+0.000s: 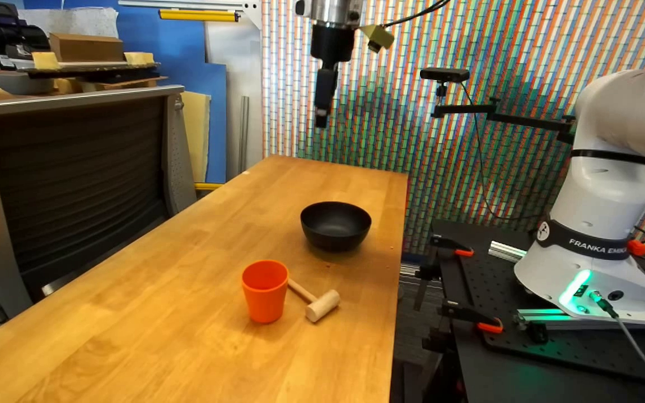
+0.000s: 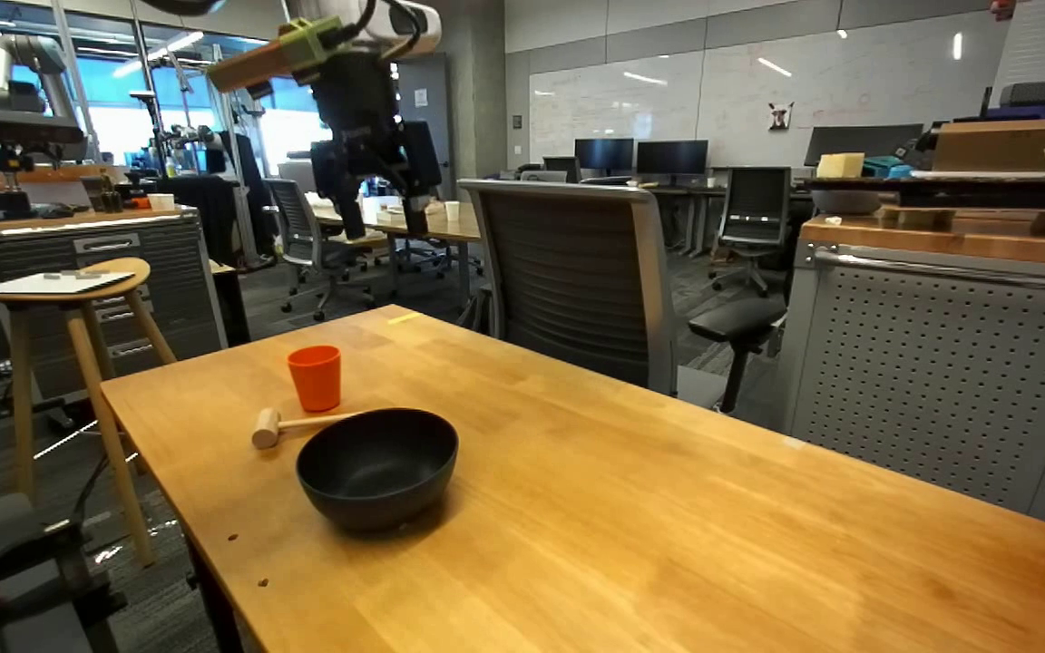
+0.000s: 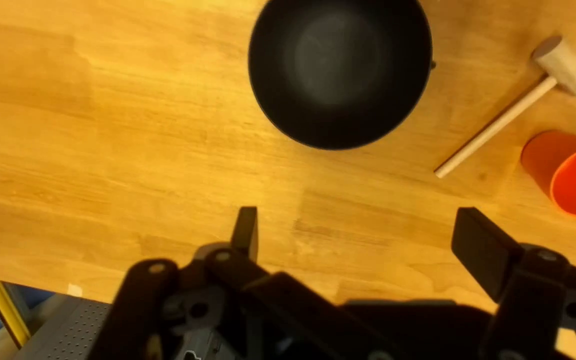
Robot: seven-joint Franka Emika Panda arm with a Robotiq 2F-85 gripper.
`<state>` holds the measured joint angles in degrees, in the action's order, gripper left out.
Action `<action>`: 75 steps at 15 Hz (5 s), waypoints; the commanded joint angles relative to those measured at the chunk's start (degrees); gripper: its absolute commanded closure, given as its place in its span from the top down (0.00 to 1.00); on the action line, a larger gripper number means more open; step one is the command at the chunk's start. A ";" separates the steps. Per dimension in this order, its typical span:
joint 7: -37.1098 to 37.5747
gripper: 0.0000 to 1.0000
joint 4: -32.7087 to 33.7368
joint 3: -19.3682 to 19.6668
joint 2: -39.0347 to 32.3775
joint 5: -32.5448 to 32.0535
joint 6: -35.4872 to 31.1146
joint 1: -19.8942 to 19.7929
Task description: Place the orange cup inside the black bowl
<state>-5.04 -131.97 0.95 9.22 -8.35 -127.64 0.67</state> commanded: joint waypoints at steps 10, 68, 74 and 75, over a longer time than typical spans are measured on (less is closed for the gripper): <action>16.79 1.00 18.60 -5.42 -28.84 0.11 3.56 6.56; 0.05 0.04 5.06 3.63 -25.14 16.12 -0.38 -7.52; -7.36 0.51 4.36 3.45 -22.61 18.43 2.55 -9.78; -8.60 0.58 4.34 3.41 -21.72 18.46 3.26 -9.92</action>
<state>-9.45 -126.61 5.27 -16.35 8.78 -126.88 -8.00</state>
